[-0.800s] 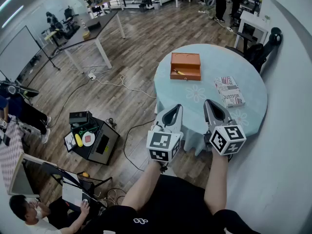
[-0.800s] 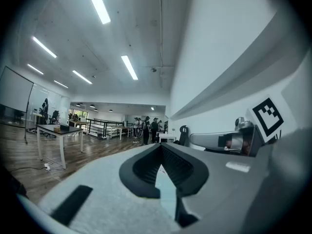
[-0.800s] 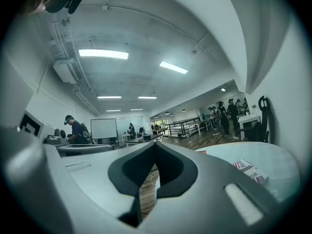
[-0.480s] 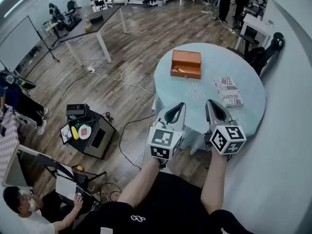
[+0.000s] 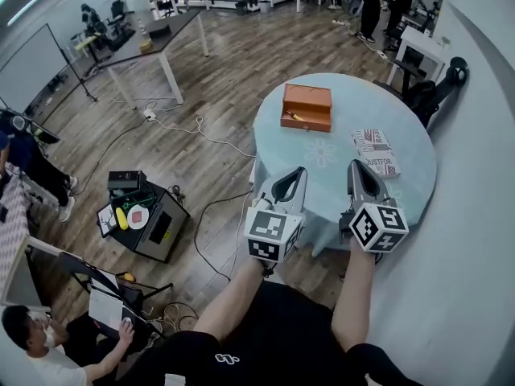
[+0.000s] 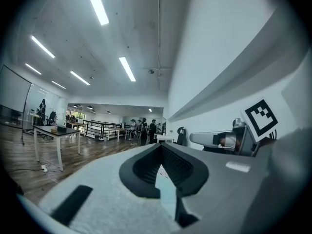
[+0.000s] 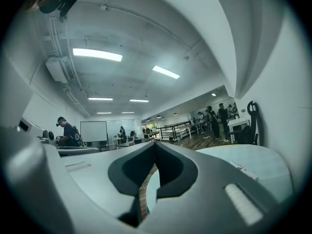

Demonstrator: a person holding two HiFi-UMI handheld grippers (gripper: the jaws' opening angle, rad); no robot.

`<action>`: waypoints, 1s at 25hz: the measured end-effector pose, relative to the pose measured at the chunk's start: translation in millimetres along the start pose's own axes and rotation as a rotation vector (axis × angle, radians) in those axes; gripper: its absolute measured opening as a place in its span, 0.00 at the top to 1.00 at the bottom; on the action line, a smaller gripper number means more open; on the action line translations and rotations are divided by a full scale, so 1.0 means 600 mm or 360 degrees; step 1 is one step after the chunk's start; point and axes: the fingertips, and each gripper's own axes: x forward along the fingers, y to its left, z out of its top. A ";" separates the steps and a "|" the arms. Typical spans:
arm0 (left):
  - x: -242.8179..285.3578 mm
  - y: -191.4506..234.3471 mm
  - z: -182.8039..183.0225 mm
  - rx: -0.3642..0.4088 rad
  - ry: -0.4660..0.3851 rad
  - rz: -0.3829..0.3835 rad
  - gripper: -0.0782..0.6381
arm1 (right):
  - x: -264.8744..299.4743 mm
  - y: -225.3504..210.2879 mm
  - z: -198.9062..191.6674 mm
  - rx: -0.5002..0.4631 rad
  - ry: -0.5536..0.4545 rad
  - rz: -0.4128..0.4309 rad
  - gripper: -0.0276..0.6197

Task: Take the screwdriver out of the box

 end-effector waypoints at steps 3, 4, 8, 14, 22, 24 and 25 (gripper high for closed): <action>-0.002 0.015 0.003 0.0003 -0.0012 0.0026 0.88 | 0.014 0.008 0.001 0.0000 -0.0007 0.0023 0.94; -0.001 0.022 0.002 0.0000 -0.0012 0.0041 0.88 | 0.021 0.012 -0.001 -0.0003 -0.0005 0.0037 0.94; 0.004 0.051 -0.003 -0.0068 -0.0049 0.0063 0.88 | 0.048 0.022 -0.014 -0.0010 0.0017 0.0082 0.94; 0.052 0.094 -0.016 -0.0163 -0.0097 0.0016 0.88 | 0.112 0.000 -0.036 -0.0003 0.0039 0.0078 0.94; 0.196 0.193 -0.037 -0.0219 -0.0016 -0.0095 0.88 | 0.270 -0.045 -0.022 0.0062 -0.0034 0.0066 0.94; 0.238 0.226 -0.051 -0.0242 0.0023 -0.0100 0.88 | 0.315 -0.054 -0.020 0.0067 -0.0054 0.0073 0.94; 0.260 0.246 -0.056 -0.0243 0.0042 -0.0102 0.88 | 0.342 -0.062 -0.019 0.0072 -0.0065 0.0070 0.94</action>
